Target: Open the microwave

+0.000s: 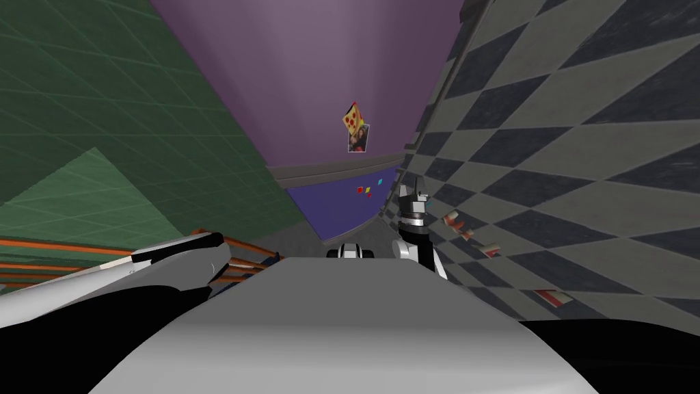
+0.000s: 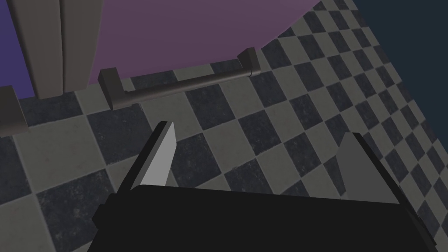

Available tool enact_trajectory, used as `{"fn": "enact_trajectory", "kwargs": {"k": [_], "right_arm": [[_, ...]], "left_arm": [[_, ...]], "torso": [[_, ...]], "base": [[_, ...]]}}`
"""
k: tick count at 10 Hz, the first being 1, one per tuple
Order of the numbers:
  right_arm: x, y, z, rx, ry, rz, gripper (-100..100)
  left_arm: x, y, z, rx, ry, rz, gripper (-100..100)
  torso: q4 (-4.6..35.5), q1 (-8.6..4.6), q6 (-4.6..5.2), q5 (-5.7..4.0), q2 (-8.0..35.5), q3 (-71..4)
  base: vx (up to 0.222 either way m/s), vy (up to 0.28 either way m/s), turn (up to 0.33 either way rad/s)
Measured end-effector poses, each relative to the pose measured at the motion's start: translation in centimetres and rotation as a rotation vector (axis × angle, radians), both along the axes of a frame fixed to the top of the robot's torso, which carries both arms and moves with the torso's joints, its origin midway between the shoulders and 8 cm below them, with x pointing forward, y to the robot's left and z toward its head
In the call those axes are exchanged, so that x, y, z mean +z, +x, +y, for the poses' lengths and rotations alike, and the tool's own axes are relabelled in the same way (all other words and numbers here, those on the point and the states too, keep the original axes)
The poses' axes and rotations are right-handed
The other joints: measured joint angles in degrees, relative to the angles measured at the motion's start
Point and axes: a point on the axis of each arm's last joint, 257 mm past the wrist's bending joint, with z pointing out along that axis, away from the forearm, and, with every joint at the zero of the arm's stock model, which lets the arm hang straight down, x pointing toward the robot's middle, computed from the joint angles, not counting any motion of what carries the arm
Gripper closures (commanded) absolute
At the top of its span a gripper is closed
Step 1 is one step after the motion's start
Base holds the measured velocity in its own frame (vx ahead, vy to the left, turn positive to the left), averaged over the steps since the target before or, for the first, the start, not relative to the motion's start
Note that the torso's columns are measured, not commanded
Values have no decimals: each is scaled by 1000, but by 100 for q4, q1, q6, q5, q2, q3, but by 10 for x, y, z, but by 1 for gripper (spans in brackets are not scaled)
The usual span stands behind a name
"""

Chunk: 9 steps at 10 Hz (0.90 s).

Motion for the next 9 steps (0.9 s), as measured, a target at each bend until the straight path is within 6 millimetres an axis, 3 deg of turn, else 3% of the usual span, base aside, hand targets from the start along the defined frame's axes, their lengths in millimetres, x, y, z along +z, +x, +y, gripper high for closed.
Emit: {"fn": "enact_trajectory", "kwargs": {"k": [6, 9], "right_arm": [[0, 0, 0, 0, 0, 0, 0], [0, 0, 0, 0, 0, 0, 0]], "left_arm": [[3, 96, 24, -185, -2, -4, 100], [2, 133, 26, -263, -2, 4, 100]], "torso": [[-8, -4, 2, -17, -24, -18], [-3, -9, 9, -27, -20, -17]], "base": [[-146, -166, -8], [-139, -184, 5]]}}
